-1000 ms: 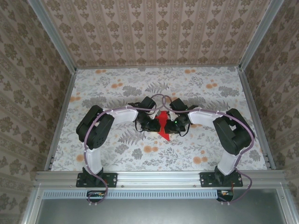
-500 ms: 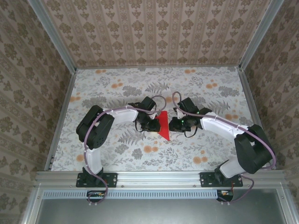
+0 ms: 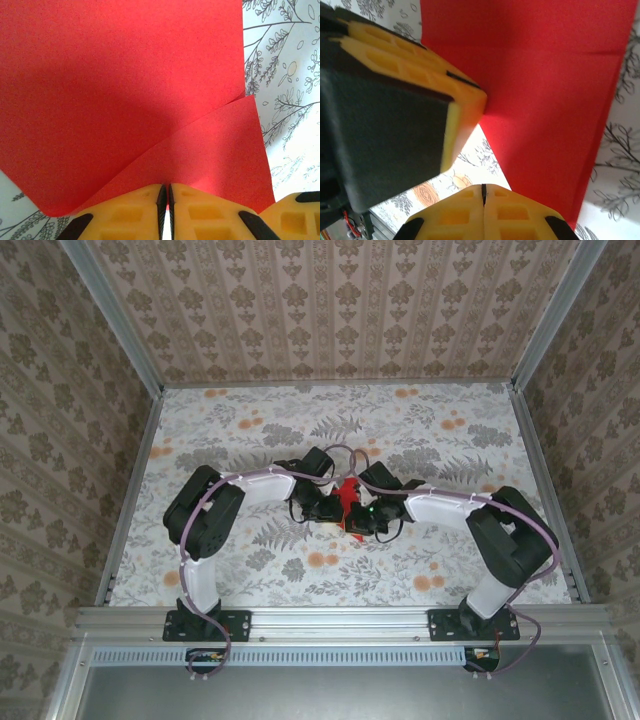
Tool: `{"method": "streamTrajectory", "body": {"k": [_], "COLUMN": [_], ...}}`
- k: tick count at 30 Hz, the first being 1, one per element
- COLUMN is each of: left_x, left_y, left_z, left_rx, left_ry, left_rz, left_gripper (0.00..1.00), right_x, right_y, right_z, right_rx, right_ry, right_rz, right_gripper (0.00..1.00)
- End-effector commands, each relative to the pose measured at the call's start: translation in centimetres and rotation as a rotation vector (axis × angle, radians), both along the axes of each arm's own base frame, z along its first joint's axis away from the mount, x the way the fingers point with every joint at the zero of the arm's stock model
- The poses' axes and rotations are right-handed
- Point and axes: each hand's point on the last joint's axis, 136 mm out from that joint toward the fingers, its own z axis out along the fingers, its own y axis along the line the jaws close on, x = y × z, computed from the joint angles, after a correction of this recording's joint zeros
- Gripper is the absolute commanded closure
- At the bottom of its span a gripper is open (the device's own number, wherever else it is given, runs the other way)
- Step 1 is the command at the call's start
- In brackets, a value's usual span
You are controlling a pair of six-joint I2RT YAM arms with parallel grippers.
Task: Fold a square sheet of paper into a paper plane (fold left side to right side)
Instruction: Third fold the triangle at the center of the table.
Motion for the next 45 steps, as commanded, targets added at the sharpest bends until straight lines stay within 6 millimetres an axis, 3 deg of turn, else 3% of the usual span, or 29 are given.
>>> {"method": "streamTrajectory", "body": {"k": [1, 24, 45], "left_x": [-1.4, -1.4, -1.3], "left_y": [2.2, 2.5, 2.9], "left_z": [-3.3, -3.6, -3.9], "left_rx": [0.141, 0.165, 0.184], "left_ry": [0.058, 0.055, 0.052], "left_rz": [0.012, 0.004, 0.004], "left_gripper": [0.85, 0.85, 0.86], "right_x": [0.4, -1.9, -6.0], "right_y": [0.8, -2.0, -5.7], "right_z": [0.3, -3.4, -4.0], "right_rx": [0.022, -0.144, -0.242], "right_ry": [0.009, 0.132, 0.195], "right_rz": [-0.006, -0.003, 0.011], "right_gripper": [0.95, 0.95, 0.95]}}
